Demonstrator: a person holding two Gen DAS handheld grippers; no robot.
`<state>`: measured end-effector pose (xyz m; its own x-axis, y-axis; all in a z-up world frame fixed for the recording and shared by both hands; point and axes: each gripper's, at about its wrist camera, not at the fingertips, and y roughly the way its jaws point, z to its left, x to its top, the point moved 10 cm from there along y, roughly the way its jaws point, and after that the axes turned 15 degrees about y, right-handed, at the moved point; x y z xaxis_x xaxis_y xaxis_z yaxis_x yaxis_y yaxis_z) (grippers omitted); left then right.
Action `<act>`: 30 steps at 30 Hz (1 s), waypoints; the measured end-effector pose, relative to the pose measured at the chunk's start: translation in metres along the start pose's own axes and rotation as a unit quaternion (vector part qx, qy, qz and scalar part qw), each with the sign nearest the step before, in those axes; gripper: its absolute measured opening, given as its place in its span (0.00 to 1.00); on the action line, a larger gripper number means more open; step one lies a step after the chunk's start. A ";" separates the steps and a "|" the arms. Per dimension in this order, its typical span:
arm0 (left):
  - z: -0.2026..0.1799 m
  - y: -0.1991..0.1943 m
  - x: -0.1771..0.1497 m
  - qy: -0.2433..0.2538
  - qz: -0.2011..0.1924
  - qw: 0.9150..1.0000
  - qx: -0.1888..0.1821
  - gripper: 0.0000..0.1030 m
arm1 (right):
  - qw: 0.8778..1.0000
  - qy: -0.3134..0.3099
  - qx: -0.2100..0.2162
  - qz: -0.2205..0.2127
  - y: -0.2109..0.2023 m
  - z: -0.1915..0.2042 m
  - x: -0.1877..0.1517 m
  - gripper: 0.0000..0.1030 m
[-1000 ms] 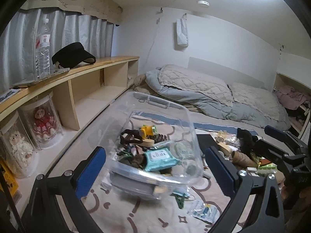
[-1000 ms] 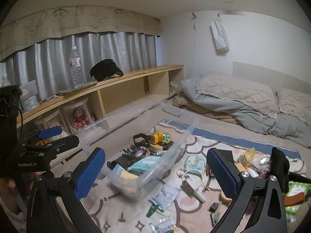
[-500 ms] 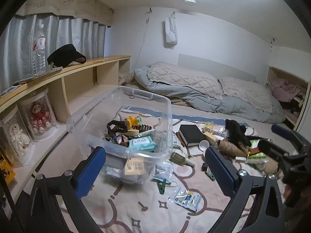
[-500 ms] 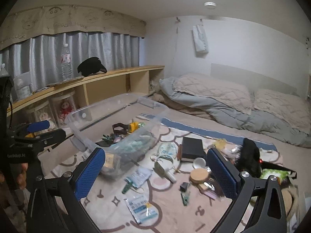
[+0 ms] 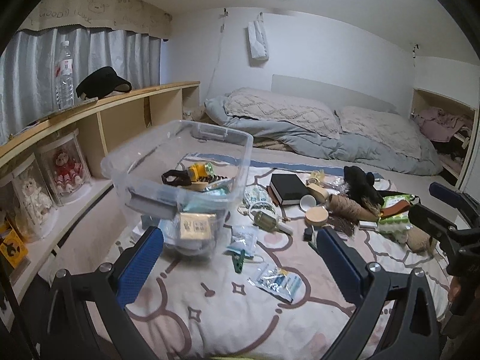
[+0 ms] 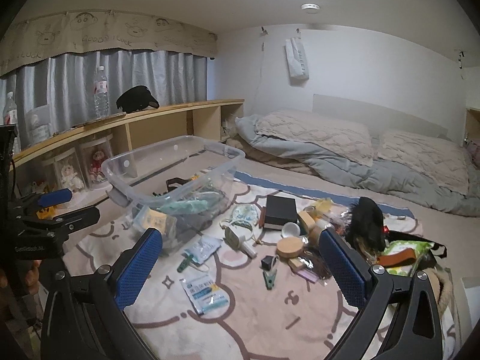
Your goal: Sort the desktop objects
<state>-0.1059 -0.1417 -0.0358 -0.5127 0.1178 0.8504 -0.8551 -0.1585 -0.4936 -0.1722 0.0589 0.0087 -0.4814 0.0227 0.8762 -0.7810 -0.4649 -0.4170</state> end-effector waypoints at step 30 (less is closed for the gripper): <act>-0.035 -0.004 -0.059 0.018 0.031 0.999 -0.010 1.00 | 0.999 -0.004 -0.036 0.015 -0.009 -0.028 -0.056 1.00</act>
<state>-0.0745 -0.1141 -0.0906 -0.5662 0.1438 0.8116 -0.8233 -0.1471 -0.5482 -0.1493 0.0862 -0.0432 -0.5012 0.0020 0.8653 -0.7936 -0.3996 -0.4587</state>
